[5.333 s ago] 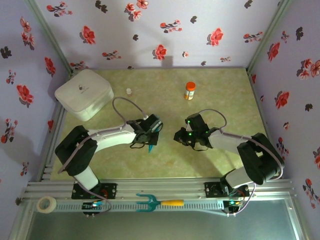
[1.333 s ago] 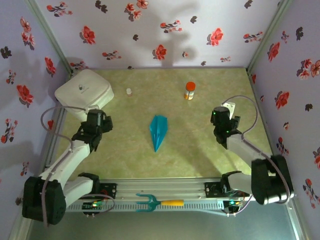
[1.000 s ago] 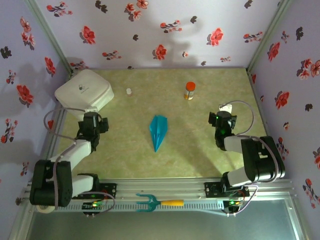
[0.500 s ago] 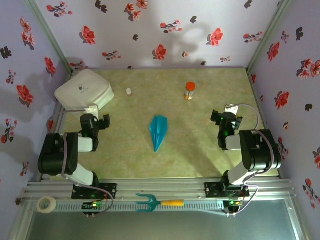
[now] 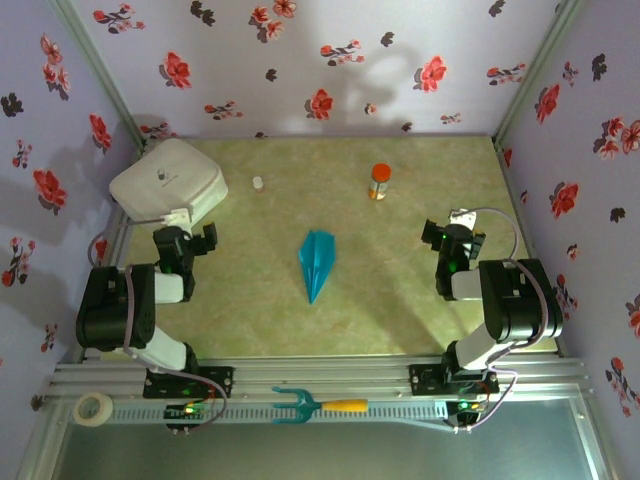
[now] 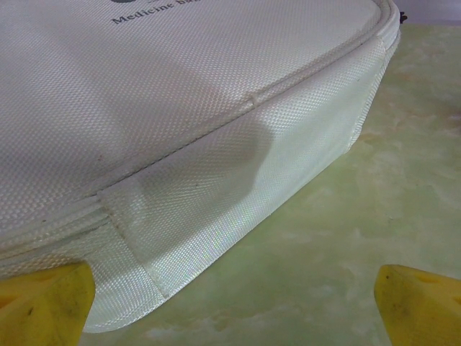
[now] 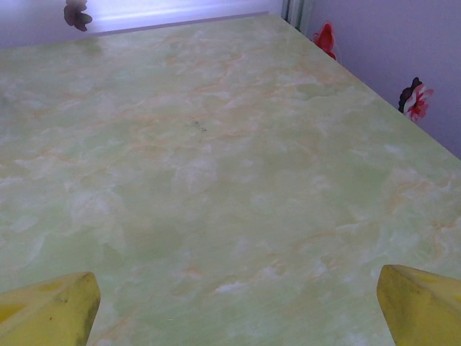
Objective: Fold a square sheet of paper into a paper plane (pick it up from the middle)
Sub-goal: Reset both arms
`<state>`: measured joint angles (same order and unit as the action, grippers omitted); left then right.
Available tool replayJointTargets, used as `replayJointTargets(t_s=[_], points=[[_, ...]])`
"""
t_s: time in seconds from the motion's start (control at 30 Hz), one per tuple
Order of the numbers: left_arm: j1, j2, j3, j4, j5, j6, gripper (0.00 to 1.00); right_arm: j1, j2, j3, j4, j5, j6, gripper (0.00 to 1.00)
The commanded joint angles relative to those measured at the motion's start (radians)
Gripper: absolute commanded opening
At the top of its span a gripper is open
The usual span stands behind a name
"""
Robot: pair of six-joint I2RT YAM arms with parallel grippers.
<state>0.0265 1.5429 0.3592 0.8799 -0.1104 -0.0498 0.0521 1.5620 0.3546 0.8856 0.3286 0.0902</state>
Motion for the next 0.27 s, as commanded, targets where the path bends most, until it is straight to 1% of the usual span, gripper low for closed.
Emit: replayJointTargets(t_s=[0.0, 0.07, 0.13, 0.23], points=[[0.001, -0.003, 0.015, 0.04, 0.002, -0.012, 1.0, -0.006, -0.008, 0.02, 0.016, 0.016, 0.02, 0.99], [0.001, -0.003, 0.015, 0.039, 0.003, -0.012, 1.0, -0.006, -0.007, 0.021, 0.015, 0.012, 0.018, 0.99], [0.0, -0.002, 0.015, 0.04, 0.002, -0.012, 1.0, -0.007, -0.005, 0.027, 0.008, -0.022, 0.013, 0.99], [0.0, -0.002, 0.016, 0.04, 0.003, -0.012, 1.0, -0.006, -0.008, 0.024, 0.01, -0.022, 0.013, 0.99]])
